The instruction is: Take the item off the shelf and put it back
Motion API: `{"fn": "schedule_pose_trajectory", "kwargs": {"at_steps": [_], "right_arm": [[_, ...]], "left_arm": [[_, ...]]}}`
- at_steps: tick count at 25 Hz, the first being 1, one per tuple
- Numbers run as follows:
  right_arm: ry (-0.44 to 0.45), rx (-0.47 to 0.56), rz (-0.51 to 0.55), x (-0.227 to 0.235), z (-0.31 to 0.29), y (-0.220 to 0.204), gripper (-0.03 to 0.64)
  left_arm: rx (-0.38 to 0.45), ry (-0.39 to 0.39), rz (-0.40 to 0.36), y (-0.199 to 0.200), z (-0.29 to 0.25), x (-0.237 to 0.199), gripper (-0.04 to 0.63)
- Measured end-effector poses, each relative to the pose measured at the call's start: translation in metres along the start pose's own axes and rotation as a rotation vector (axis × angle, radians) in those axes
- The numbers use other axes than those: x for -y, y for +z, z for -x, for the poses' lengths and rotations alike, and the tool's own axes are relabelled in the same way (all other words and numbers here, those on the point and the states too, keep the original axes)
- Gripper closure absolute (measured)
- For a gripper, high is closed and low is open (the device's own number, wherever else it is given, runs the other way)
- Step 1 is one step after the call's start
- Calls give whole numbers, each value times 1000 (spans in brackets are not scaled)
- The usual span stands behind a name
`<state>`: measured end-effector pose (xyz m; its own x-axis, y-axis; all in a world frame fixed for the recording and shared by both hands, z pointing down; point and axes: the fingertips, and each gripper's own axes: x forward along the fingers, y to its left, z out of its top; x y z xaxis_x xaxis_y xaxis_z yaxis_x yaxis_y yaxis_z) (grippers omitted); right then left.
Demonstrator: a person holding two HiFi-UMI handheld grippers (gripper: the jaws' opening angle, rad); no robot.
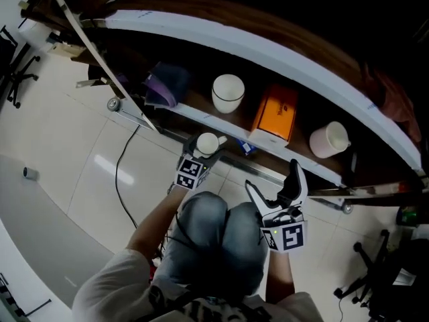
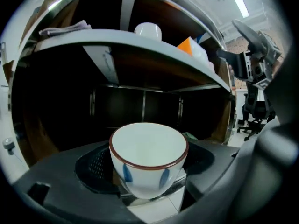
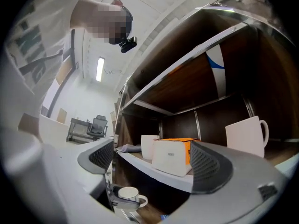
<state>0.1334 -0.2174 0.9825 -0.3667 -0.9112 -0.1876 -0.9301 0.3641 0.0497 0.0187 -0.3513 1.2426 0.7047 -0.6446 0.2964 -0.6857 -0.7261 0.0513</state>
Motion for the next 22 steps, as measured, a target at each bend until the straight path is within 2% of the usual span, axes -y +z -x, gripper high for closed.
{"fn": "schedule_pose_trajectory", "kwargs": {"at_steps": [3,7,13,17,18,20,22], "right_arm": [[-16,-22,4,5,7,-4,97],[-42,-43,12,14,7,-11,97],[-122,-67,26,21,10,-13,97],[-155,-78,18,25,12,-15,97],[-159,-79,16,26,13,-14,97],[-165,-80,10,25,15,-14,97],[-166,-74,5,26,13,-13,97]], "left_arm": [[-22,-14,1,1,-35,-8,207],[-35,29,30,-2,-77,-30,207],[-82,75,49,-28,-90,-44,205],[-88,74,53,-32,-91,-46,199],[-100,69,74,-32,-92,-45,192],[-120,64,115,-36,-88,-42,83],[-121,64,111,-35,-81,-39,74]]}}
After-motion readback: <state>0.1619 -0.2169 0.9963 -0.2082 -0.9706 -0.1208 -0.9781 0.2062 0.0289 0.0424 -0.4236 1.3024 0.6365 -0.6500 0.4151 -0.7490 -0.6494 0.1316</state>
